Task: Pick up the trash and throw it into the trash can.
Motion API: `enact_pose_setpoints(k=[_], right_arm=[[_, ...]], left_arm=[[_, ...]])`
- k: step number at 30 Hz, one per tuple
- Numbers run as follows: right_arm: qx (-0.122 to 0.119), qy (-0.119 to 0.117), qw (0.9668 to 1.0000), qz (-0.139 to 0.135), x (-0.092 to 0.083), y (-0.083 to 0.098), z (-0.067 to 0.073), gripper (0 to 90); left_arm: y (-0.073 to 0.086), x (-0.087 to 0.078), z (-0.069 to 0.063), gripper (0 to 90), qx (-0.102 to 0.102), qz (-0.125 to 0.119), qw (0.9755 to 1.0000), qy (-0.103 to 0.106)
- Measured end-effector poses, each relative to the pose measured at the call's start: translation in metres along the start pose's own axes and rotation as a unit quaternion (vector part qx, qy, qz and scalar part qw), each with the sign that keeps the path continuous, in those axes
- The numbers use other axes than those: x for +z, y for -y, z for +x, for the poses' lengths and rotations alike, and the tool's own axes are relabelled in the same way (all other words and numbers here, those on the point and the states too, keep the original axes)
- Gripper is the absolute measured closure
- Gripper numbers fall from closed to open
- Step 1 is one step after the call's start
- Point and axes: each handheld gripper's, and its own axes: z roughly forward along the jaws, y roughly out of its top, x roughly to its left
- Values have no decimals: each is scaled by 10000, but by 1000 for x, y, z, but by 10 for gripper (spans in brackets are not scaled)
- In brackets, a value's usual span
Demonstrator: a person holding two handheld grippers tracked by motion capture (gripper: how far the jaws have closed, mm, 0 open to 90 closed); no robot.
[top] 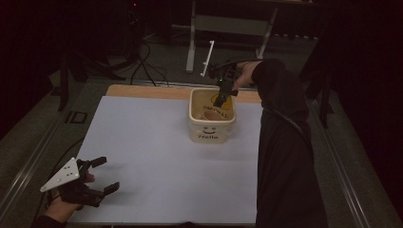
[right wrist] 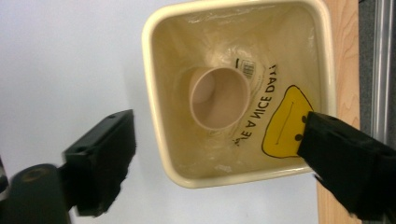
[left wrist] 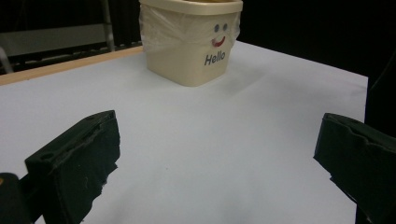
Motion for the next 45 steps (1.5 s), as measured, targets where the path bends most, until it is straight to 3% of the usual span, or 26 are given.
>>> enact_pose_setpoints(k=[13,27,45], right_arm=[[-143,-11,9999,-75,-8,-6,13,105],[2,81,10000,-28,-19,4,26,104],[282,226,9993,-48,-30,43,47,105]], left_arm=[[-2,2,-1,11,27,-39,10000,88],[-4,6,-2,11,73,-37,9998,157],[-5,9,-3,11,94,-33,9997,220]])
